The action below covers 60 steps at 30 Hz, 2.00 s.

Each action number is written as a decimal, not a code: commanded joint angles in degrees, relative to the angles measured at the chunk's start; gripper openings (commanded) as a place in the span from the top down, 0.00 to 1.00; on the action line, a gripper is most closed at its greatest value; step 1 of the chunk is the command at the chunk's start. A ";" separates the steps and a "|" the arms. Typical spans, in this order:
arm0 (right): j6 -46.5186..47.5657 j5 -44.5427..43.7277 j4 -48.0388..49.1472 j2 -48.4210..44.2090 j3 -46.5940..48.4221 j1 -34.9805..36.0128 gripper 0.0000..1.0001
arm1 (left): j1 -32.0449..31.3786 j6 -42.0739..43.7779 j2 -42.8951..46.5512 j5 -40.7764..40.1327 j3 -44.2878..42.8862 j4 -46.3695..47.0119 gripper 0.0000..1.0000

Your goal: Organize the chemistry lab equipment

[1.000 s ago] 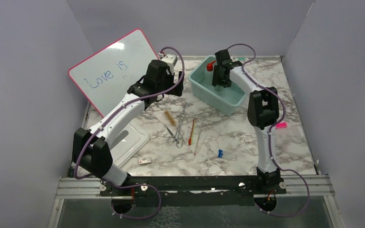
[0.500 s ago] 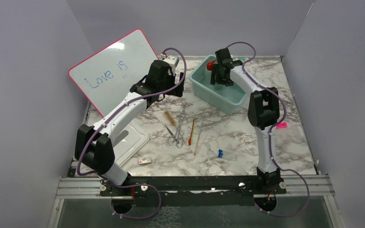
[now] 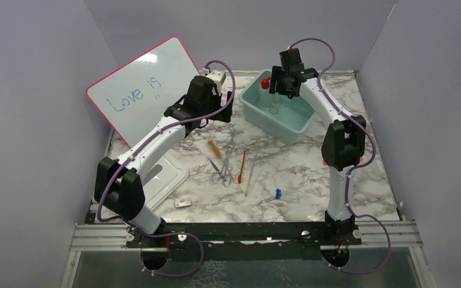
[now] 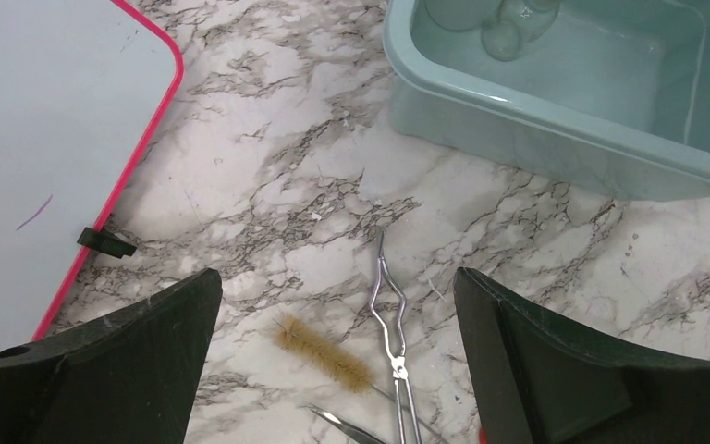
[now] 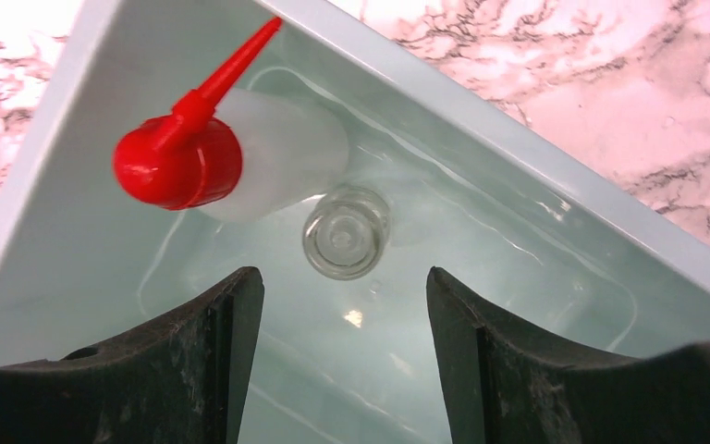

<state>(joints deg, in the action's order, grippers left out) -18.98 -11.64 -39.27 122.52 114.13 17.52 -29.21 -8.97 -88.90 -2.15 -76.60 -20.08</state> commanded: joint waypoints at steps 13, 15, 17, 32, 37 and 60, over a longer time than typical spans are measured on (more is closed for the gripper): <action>3.77 14.36 9.41 4.56 5.00 -0.14 0.24 | 0.29 -0.43 0.24 1.33 -1.61 -0.42 0.01; 4.81 14.54 10.41 5.74 5.74 -0.14 0.23 | 0.21 -0.44 0.06 1.50 -1.79 -0.40 0.01; 5.64 14.31 10.96 7.07 6.54 -0.13 0.23 | 0.28 -0.43 -0.16 1.53 -1.89 -0.40 0.01; 12.16 19.32 15.15 10.80 5.91 -0.12 0.32 | 0.24 -0.43 -0.61 1.55 -1.71 -0.40 0.01; 8.48 20.10 15.82 10.28 4.72 -0.16 0.39 | 0.28 -0.53 -0.57 1.71 -1.57 -0.52 0.01; 5.01 16.04 16.45 1.00 2.81 -0.20 0.19 | 0.28 -1.28 0.70 1.28 -1.17 -0.62 0.01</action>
<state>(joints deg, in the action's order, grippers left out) -15.00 6.42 -23.62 129.88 116.97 17.19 -29.21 -9.65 -89.27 -1.54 -76.60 -20.75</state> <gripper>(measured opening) 0.804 0.987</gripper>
